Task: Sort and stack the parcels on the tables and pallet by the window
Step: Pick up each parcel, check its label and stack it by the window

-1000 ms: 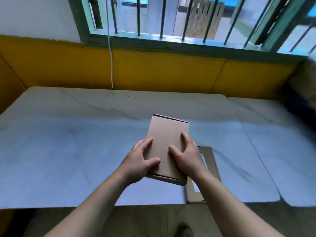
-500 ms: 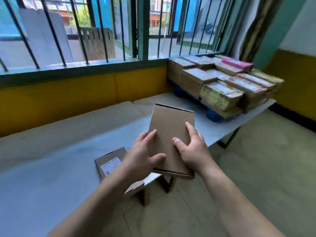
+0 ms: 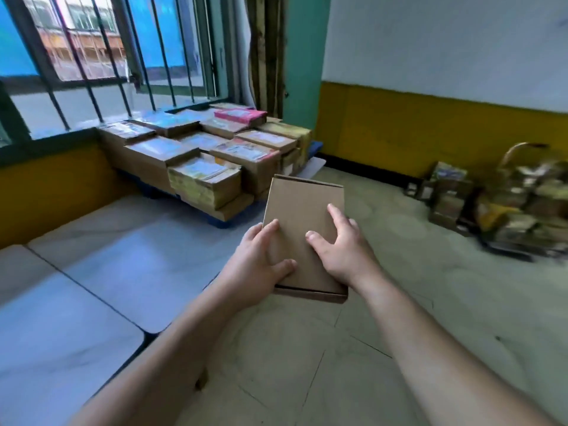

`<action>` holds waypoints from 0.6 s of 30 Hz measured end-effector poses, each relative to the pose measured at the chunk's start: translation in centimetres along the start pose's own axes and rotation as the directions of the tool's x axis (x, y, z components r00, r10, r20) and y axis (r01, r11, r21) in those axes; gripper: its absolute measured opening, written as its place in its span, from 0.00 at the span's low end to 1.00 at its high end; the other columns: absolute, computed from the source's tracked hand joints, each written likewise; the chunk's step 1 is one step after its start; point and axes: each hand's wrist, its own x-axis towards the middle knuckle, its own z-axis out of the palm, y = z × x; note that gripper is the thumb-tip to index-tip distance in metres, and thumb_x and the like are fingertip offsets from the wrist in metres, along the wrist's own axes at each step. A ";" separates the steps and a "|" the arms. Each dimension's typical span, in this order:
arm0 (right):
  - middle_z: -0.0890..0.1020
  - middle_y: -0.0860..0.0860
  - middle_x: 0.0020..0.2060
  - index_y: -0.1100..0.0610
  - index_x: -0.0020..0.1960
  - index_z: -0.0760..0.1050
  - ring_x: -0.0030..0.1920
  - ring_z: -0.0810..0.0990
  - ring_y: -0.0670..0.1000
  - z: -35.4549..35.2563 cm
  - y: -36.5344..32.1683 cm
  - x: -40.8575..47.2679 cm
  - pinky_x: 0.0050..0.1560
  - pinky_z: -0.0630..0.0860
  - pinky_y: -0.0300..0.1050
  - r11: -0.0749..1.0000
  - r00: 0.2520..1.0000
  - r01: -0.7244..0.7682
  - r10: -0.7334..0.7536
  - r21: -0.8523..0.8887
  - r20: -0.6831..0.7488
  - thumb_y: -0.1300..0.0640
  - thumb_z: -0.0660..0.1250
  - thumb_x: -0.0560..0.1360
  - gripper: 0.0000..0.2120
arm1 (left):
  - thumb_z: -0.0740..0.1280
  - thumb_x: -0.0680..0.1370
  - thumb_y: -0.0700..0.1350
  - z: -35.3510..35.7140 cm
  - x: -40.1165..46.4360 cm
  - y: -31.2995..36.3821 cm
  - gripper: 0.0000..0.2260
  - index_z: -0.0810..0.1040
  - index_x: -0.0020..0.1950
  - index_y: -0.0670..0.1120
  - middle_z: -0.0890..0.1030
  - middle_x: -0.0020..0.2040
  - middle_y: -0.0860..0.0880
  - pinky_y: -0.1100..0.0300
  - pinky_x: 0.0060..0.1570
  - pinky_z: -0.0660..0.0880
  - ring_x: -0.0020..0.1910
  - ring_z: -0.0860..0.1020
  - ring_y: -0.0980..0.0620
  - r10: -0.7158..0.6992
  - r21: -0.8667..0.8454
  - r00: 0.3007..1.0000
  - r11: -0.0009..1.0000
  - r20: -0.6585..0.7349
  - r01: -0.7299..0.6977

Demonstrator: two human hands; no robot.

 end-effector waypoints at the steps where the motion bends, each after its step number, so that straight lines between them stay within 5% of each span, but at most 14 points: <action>1: 0.65 0.55 0.73 0.47 0.79 0.56 0.71 0.67 0.55 -0.9 0.8 0.8 0.70 0.64 0.46 1.000 1.000 -0.015 0.015 -0.004 -0.008 0.43 0.67 0.77 0.35 | 0.70 0.75 0.53 0.7 1.2 0.7 0.36 0.54 0.78 0.56 0.54 0.77 0.54 0.59 0.71 0.60 0.73 0.60 0.54 0.007 0.005 1.000 1.000 0.017 -0.007; 9: 0.62 0.52 0.75 0.45 0.79 0.54 0.73 0.65 0.53 -3.8 5.1 9.8 0.70 0.63 0.46 0.994 0.992 -0.108 0.109 0.022 -0.068 0.42 0.65 0.78 0.35 | 0.68 0.76 0.55 4.2 12.6 2.9 0.35 0.53 0.78 0.57 0.55 0.77 0.56 0.62 0.63 0.64 0.71 0.62 0.53 0.092 0.042 0.988 0.994 0.120 -0.097; 14: 0.61 0.51 0.76 0.44 0.79 0.54 0.74 0.64 0.53 -4.1 5.8 18.6 0.70 0.63 0.47 0.991 0.987 -0.135 0.134 0.004 -0.090 0.41 0.65 0.77 0.35 | 0.69 0.75 0.55 4.7 21.8 2.6 0.35 0.54 0.77 0.57 0.55 0.77 0.56 0.55 0.68 0.67 0.71 0.64 0.52 0.107 -0.016 0.987 0.994 0.120 -0.106; 18: 0.60 0.51 0.77 0.44 0.79 0.53 0.74 0.64 0.54 -4.4 5.3 25.4 0.71 0.63 0.47 0.990 0.987 -0.136 0.132 -0.034 -0.092 0.41 0.65 0.77 0.35 | 0.68 0.76 0.55 4.0 28.6 2.7 0.35 0.53 0.78 0.57 0.54 0.77 0.55 0.59 0.67 0.64 0.72 0.63 0.52 0.127 -0.018 0.982 0.992 0.138 -0.126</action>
